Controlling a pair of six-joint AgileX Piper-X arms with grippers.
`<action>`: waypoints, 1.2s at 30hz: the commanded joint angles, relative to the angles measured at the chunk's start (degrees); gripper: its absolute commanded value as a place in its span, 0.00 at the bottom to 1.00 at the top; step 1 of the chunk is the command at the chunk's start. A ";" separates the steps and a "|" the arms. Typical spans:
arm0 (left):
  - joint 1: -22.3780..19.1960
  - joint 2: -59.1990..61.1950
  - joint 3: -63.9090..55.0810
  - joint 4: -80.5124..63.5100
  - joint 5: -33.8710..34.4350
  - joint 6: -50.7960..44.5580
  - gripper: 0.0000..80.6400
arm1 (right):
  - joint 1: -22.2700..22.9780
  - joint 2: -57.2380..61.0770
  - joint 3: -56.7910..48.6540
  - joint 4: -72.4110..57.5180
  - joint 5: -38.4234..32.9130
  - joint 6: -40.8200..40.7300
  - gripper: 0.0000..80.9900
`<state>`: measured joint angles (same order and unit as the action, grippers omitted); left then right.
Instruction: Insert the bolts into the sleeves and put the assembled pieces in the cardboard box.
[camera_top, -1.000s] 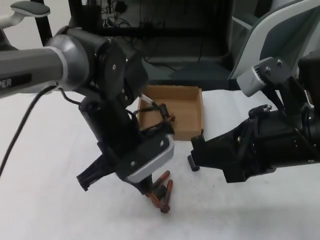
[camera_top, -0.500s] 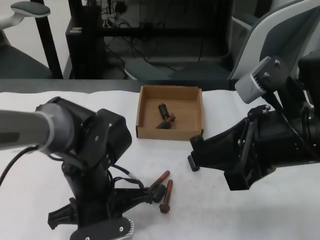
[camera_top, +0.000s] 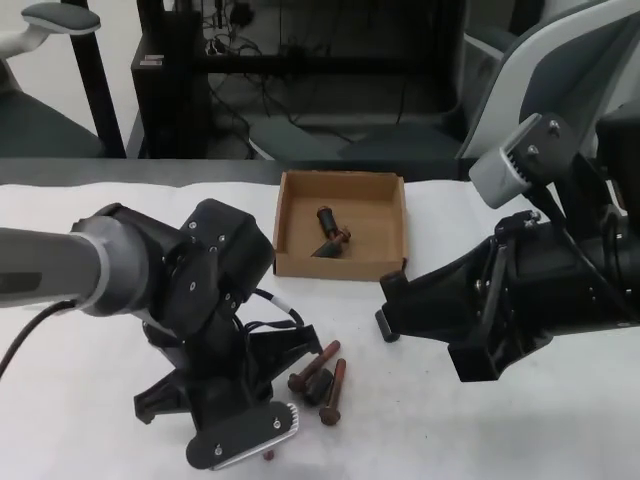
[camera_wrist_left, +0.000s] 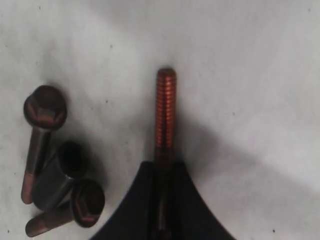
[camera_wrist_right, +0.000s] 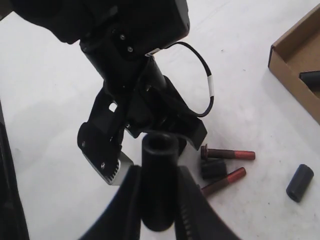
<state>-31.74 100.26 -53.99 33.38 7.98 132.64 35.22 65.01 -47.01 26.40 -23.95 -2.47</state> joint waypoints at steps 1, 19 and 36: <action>0.70 1.21 0.01 -2.83 -1.17 0.19 0.02 | -0.22 -0.72 -0.22 -0.13 -0.81 0.00 0.01; 2.03 1.21 0.02 -9.27 0.09 -1.19 0.02 | -0.22 -0.72 -0.22 -0.56 -2.59 0.00 0.01; 1.89 1.21 -0.26 -6.93 3.83 -10.64 0.38 | -0.22 -0.72 -0.22 -0.56 -2.59 0.00 0.01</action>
<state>-29.83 101.47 -54.10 25.79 10.72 122.92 35.22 65.01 -47.01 26.42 -25.66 -2.47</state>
